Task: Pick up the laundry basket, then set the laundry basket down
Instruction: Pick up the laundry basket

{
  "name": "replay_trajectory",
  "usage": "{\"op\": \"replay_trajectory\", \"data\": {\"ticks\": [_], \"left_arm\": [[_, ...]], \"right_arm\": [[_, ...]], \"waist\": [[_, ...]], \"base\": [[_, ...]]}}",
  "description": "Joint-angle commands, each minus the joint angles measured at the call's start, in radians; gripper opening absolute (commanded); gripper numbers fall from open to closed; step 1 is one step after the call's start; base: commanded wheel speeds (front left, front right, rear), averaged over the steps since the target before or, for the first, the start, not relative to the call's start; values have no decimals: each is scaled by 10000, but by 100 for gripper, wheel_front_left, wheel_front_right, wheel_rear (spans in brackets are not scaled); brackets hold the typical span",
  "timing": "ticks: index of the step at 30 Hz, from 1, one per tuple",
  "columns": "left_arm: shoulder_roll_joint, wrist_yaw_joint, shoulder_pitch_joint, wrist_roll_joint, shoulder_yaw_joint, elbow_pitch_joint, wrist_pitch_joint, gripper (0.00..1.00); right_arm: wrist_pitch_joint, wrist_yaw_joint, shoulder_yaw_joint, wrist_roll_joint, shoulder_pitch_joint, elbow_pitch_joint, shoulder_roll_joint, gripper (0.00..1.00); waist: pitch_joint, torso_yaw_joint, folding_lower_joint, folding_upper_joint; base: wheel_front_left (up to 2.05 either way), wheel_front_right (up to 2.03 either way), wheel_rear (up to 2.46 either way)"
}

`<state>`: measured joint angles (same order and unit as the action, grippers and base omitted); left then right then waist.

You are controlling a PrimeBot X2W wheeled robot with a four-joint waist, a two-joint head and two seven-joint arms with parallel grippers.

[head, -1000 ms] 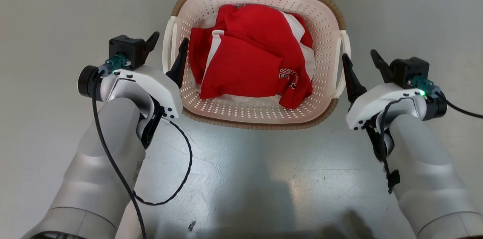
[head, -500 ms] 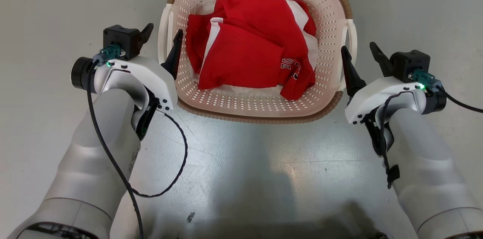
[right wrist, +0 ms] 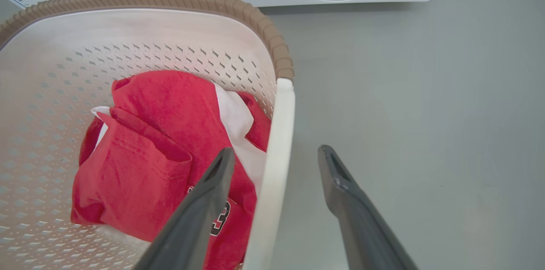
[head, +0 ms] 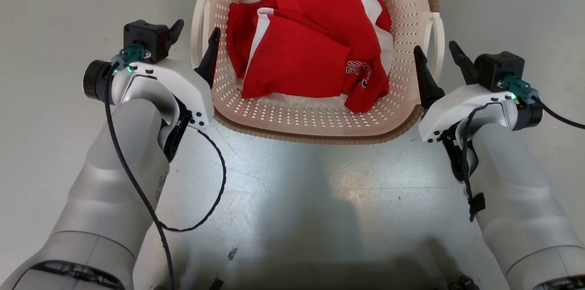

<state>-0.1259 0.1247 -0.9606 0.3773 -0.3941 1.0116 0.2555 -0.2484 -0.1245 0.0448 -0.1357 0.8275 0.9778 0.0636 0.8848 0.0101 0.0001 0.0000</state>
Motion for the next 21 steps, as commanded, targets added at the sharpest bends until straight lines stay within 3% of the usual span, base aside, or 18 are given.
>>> {"op": "replay_trajectory", "data": {"ticks": [1, 21], "left_arm": [[-268, 60, -82, -62, 99, -6, 63, 100], [-95, 60, -566, 208, -442, 500, 63, 100]], "right_arm": [[-134, -62, 239, -50, -203, -116, -133, 100], [-134, -62, 591, -518, 243, 460, -133, 100]], "waist": [[88, 31, -1, 0], [373, 31, -1, 0]], "base": [[0, 0, 0], [0, 0, 0]]}}
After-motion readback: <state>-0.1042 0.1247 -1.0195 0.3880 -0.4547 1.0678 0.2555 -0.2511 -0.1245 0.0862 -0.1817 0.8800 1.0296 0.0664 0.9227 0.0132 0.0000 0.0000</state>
